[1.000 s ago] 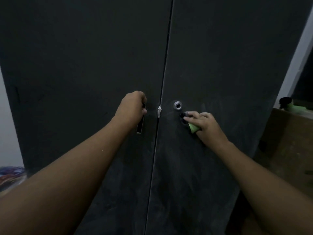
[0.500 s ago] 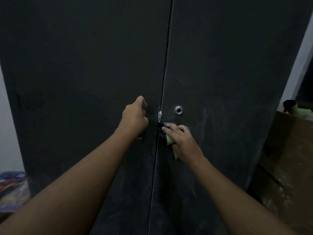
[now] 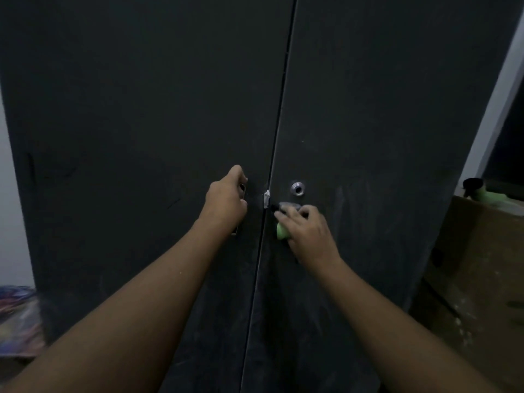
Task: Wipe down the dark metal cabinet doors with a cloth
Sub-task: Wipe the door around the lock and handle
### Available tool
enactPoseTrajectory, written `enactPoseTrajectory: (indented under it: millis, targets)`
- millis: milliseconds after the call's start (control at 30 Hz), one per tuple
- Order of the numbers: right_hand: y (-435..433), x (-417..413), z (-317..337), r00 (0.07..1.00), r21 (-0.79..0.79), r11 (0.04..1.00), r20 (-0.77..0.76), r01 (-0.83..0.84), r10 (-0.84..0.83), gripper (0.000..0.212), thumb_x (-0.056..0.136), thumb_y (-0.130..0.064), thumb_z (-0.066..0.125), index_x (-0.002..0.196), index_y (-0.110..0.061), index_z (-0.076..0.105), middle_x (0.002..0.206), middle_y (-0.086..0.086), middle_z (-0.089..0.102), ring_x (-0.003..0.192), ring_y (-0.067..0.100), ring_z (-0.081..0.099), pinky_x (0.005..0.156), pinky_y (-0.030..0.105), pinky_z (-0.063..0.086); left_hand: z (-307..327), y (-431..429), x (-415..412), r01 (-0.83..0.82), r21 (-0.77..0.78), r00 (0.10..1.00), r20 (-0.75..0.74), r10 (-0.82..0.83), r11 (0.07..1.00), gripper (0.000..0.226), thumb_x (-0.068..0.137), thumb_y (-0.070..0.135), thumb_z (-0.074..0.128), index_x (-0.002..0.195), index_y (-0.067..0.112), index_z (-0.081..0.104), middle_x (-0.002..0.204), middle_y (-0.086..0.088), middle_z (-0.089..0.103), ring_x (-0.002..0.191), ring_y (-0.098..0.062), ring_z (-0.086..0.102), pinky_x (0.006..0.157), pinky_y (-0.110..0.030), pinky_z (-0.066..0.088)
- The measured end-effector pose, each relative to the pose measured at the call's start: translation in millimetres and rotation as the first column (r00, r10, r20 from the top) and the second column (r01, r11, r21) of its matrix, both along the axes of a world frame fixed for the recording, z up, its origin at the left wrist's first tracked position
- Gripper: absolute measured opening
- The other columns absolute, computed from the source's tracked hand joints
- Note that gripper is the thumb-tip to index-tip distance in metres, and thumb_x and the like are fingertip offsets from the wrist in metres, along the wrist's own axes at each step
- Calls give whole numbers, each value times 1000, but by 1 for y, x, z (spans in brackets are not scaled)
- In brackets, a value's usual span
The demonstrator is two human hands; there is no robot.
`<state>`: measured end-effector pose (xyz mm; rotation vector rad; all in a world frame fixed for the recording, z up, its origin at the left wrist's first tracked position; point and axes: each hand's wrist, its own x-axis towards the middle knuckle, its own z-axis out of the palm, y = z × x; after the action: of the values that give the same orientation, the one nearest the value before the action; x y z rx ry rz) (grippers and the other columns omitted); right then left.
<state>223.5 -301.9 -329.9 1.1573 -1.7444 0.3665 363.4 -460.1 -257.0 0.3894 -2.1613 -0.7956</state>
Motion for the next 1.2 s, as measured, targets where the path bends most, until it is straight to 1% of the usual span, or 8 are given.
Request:
enactPoseTrajectory:
  millis: [133, 300, 400, 533, 767, 1000, 1133, 1200]
  targets:
    - [22, -6, -11, 990, 95, 994, 139, -51, 38, 71, 52, 6, 79, 117, -22, 72, 129, -9, 66, 95, 21, 47, 76, 40, 55, 0, 4, 3, -11, -21, 999, 39, 12, 1000, 35, 91, 2, 59, 111, 25, 44, 98, -6, 56, 85, -19, 60, 75, -44, 60]
    - [38, -13, 24, 927, -247, 969, 356, -28, 117, 70, 64, 12, 63, 126, -19, 68, 136, -14, 60, 99, 11, 38, 94, 32, 48, -7, 6, 3, -19, -74, 997, 71, 24, 997, 42, 93, -1, 53, 124, 22, 36, 93, -5, 50, 81, -17, 57, 76, -42, 58]
    - [27, -2, 42, 971, -222, 971, 195, -92, 137, 62, 66, -4, 70, 127, -19, 67, 135, -10, 62, 98, 14, 39, 91, 24, 44, -6, 3, 2, -9, -73, 998, 63, 14, 997, 42, 92, -1, 54, 124, 21, 37, 94, -4, 52, 82, -17, 56, 75, -40, 57]
    - [-18, 20, 41, 984, -11, 986, 64, -166, 166, 66, 65, -16, 75, 129, -16, 64, 137, -2, 62, 94, 27, 52, 84, 40, 53, -8, 0, 2, 2, -113, 1000, 26, 1, 994, 43, 91, -1, 58, 124, 18, 41, 88, 2, 52, 76, -10, 54, 67, -29, 52]
    - [-60, 29, 10, 989, -60, 992, 92, -114, 119, 57, 66, -8, 82, 120, -19, 71, 129, -3, 66, 89, 25, 50, 69, 37, 52, -8, -6, 2, 27, -106, 999, 27, -25, 994, 43, 92, 2, 60, 126, 21, 41, 94, 1, 53, 78, -7, 53, 61, -16, 43]
    - [-37, 26, -26, 977, 115, 978, 144, -176, 159, 61, 59, -7, 83, 117, -25, 72, 128, -10, 66, 93, 18, 43, 67, 39, 54, -9, -4, 2, 31, -112, 1000, 8, -30, 993, 43, 90, -3, 56, 125, 19, 42, 86, 1, 53, 76, -10, 55, 60, -18, 44]
    - [-41, 25, 9, 966, -89, 981, 182, -170, 184, 61, 63, -9, 70, 123, -18, 69, 130, -5, 66, 91, 22, 49, 75, 42, 55, -10, -4, 2, 28, -104, 1000, 3, -28, 994, 43, 89, -3, 59, 124, 18, 43, 85, 3, 53, 74, -6, 53, 59, -14, 40]
    - [-46, 27, 23, 964, -99, 983, 200, -157, 174, 63, 63, -12, 68, 127, -16, 67, 130, -2, 66, 93, 23, 49, 80, 43, 55, -11, -5, 2, 25, -97, 1000, -3, -25, 995, 44, 90, -3, 58, 125, 18, 44, 84, 4, 53, 74, -6, 53, 59, -14, 40]
